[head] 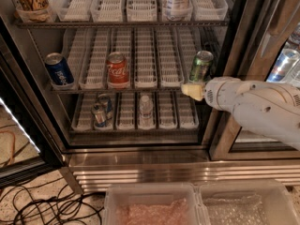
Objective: Pick green can from middle shelf of fridge
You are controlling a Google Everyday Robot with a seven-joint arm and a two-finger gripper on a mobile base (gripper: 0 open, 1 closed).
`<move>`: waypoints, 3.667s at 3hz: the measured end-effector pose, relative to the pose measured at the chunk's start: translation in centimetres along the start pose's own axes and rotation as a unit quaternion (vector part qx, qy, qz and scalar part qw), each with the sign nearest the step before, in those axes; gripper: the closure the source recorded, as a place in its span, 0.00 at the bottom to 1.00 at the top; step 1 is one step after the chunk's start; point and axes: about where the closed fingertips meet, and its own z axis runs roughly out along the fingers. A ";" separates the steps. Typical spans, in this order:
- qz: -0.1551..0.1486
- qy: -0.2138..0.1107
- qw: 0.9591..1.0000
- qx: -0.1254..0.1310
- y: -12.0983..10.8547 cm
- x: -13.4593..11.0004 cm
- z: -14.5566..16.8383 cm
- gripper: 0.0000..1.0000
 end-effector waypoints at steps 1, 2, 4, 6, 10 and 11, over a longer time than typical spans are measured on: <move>0.001 -0.004 1.000 0.006 -0.6 -0.4 0.4 0.25; -0.010 -0.011 1.000 0.018 -2.1 -0.9 0.9 0.26; -0.018 -0.018 0.999 0.030 -3.1 -1.5 1.5 0.25; -0.023 -0.023 0.999 0.037 -3.2 -1.9 2.0 0.23; -0.028 -0.033 0.998 0.050 -3.2 -2.7 2.5 0.21; -0.028 -0.037 0.997 0.054 -3.3 -2.9 2.5 0.19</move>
Offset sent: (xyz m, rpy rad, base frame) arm 0.0303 -0.0023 -0.0065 -0.0652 -0.0542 -0.0610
